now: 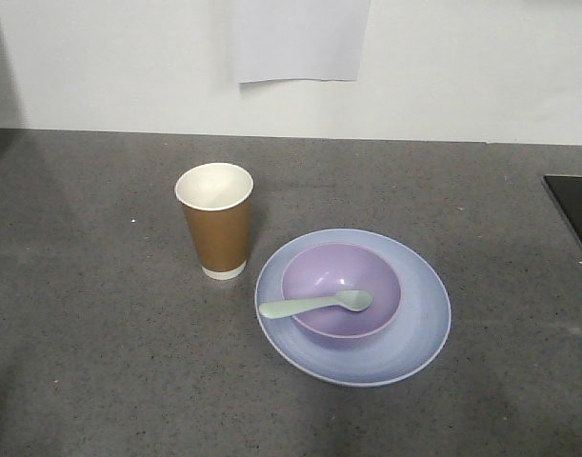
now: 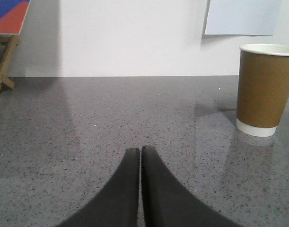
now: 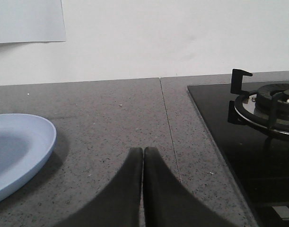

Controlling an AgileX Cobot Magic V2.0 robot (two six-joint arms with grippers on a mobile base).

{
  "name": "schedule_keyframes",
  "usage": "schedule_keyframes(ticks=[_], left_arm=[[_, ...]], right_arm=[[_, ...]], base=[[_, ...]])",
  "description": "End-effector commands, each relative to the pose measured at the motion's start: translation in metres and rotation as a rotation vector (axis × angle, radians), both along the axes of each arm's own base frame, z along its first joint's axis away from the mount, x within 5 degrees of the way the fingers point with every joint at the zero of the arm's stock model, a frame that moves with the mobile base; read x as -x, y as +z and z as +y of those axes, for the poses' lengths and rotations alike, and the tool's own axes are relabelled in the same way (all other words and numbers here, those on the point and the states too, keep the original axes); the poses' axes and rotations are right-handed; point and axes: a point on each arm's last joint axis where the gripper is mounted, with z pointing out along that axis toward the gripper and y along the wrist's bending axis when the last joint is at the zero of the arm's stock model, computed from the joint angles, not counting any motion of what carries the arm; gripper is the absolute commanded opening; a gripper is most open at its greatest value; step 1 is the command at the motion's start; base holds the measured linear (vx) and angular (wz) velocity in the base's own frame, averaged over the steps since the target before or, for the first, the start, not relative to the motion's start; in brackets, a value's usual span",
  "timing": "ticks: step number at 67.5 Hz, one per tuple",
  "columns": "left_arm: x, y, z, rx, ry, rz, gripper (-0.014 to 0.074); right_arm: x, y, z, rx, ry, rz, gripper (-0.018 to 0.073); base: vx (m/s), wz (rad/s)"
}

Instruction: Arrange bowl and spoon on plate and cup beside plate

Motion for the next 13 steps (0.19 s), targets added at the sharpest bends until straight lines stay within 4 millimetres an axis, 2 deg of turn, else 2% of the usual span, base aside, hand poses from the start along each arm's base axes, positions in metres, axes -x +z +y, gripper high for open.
schedule_keyframes(ticks=[1,13], left_arm=[[-0.0005,0.012,0.0,0.01,0.001,-0.078,-0.0006],[-0.0005,0.012,0.0,0.01,0.001,-0.078,-0.0006]], right_arm=[[0.0,0.0047,0.001,0.014,0.009,-0.076,-0.0006],[0.0,0.0047,0.001,0.014,0.009,-0.076,-0.0006]], base=[[0.0,0.0],[0.0,0.0]])
